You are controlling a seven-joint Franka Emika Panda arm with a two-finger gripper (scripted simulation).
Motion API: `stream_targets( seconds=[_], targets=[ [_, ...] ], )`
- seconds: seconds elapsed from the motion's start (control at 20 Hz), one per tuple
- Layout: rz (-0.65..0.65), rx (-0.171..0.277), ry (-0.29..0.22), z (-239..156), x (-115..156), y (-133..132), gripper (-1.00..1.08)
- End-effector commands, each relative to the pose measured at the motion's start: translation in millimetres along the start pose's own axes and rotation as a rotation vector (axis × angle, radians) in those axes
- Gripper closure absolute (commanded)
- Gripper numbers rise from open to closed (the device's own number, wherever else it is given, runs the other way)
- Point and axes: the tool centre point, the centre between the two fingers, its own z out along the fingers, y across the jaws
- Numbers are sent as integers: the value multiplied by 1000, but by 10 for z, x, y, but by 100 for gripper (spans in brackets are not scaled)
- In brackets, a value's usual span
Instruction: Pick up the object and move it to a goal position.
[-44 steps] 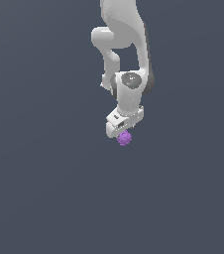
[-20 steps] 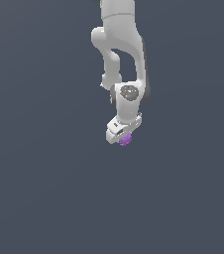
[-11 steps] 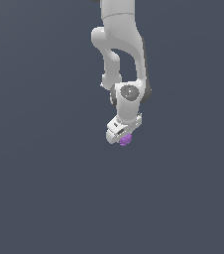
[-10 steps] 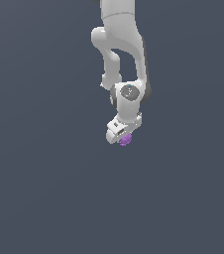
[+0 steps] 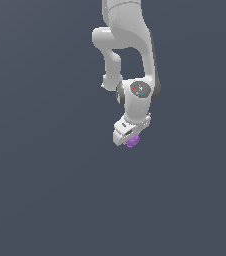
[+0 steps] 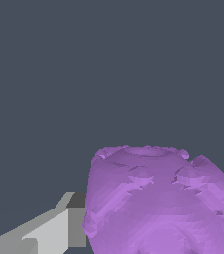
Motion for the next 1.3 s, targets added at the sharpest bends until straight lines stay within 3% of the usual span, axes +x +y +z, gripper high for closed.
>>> stream_targets(
  seconds=[0.0,0.7,1.25],
  targets=[
    [-1,0,1,-136,139,-35,108],
    [-1,1,1,-1026,1088,-242,108],
    [0,1,0,-1536,1661,-345,108]
  ],
)
